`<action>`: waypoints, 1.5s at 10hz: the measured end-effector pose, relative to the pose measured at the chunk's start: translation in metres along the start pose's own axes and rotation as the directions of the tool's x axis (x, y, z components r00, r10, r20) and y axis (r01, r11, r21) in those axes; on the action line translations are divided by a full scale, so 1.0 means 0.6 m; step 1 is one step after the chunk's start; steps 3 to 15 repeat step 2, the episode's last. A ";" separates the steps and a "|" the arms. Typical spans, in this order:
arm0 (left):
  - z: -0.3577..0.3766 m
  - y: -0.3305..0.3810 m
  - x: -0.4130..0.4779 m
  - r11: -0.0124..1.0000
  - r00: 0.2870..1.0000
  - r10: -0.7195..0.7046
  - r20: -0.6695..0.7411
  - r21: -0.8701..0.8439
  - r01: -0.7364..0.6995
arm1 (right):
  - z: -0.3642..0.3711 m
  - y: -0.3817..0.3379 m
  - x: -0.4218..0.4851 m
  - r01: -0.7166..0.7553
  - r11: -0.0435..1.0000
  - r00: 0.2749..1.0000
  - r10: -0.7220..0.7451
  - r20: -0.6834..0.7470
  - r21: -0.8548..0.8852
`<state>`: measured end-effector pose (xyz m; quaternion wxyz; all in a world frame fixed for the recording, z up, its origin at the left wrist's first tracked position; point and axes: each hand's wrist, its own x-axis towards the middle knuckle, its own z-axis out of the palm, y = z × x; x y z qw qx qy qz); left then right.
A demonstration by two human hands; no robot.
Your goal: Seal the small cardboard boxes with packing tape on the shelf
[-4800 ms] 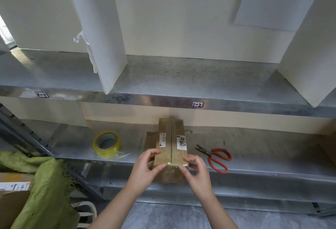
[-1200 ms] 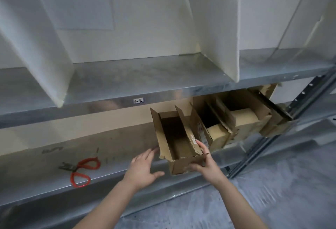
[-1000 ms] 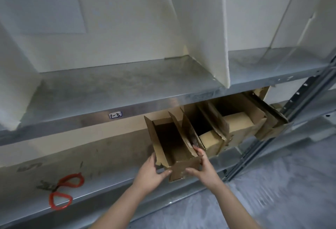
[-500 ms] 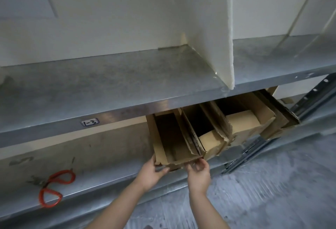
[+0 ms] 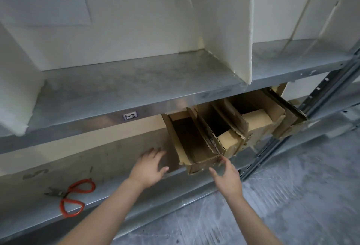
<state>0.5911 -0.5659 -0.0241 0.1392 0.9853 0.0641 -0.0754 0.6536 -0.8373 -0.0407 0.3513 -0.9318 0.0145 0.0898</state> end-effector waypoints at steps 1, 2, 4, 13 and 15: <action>-0.042 -0.027 -0.003 0.994 0.997 0.075 -0.017 0.085 -0.073 | -0.011 -0.021 -0.024 0.070 0.984 0.994 -0.083 -0.076 -0.162; -0.082 -0.045 -0.019 0.977 0.983 0.178 -0.046 0.130 -0.170 | -0.014 -0.048 -0.070 0.082 0.949 0.972 -0.143 -0.184 -0.303; -0.082 -0.045 -0.019 0.977 0.983 0.178 -0.046 0.130 -0.170 | -0.014 -0.048 -0.070 0.082 0.949 0.972 -0.143 -0.184 -0.303; -0.082 -0.045 -0.019 0.977 0.983 0.178 -0.046 0.130 -0.170 | -0.014 -0.048 -0.070 0.082 0.949 0.972 -0.143 -0.184 -0.303; -0.082 -0.045 -0.019 0.977 0.983 0.178 -0.046 0.130 -0.170 | -0.014 -0.048 -0.070 0.082 0.949 0.972 -0.143 -0.184 -0.303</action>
